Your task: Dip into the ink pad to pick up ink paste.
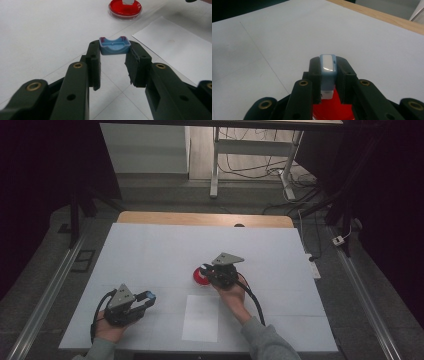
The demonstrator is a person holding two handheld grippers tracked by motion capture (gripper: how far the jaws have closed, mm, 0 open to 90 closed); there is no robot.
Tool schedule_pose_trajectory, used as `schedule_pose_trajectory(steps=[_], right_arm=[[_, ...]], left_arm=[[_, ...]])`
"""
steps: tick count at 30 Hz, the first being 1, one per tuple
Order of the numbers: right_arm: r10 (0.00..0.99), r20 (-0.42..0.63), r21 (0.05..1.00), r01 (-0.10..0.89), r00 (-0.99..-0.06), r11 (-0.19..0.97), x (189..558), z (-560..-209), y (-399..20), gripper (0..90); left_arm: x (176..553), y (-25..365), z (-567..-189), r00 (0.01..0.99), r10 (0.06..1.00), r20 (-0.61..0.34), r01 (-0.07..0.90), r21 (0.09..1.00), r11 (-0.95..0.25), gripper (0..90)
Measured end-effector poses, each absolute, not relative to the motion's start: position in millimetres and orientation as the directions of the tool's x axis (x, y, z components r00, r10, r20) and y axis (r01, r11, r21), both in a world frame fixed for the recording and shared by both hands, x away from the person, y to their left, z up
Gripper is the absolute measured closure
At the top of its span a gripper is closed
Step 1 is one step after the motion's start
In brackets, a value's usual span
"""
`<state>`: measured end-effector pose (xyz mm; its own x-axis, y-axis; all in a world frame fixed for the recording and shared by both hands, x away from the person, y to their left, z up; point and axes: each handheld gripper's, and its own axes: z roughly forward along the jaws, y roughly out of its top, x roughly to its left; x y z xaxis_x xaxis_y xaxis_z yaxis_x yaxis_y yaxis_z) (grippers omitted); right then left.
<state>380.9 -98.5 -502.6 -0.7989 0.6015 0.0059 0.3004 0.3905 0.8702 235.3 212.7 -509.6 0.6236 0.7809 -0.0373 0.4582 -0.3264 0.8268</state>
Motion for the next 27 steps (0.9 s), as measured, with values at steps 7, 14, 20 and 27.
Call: schedule_pose_trajectory(steps=[7, 14, 20, 27], right_arm=[[0.603, 0.019, 0.877, 0.303, -0.797, 0.373, 381.0, -499.0, -102.1, 75.3], [0.602, 0.034, 0.883, 0.306, -0.798, 0.356, 380.5, -496.3, -104.6, 75.2], [0.594, 0.042, 0.885, 0.306, -0.803, 0.352, 379.4, -495.6, -104.8, 75.2], [0.592, 0.048, 0.888, 0.305, -0.805, 0.343, 379.0, -493.1, -107.0, 75.2]], left_arm=[[235.5, 212.2, -510.0, 0.624, 0.781, -0.038, 0.46, 0.825, -0.328, 65.8], [235.4, 212.9, -510.1, 0.622, 0.782, -0.038, 0.461, 0.825, -0.326, 65.8], [235.5, 213.0, -510.3, 0.622, 0.782, -0.038, 0.461, 0.825, -0.326, 65.8], [235.7, 213.9, -510.4, 0.619, 0.785, -0.037, 0.461, 0.826, -0.324, 65.8]])
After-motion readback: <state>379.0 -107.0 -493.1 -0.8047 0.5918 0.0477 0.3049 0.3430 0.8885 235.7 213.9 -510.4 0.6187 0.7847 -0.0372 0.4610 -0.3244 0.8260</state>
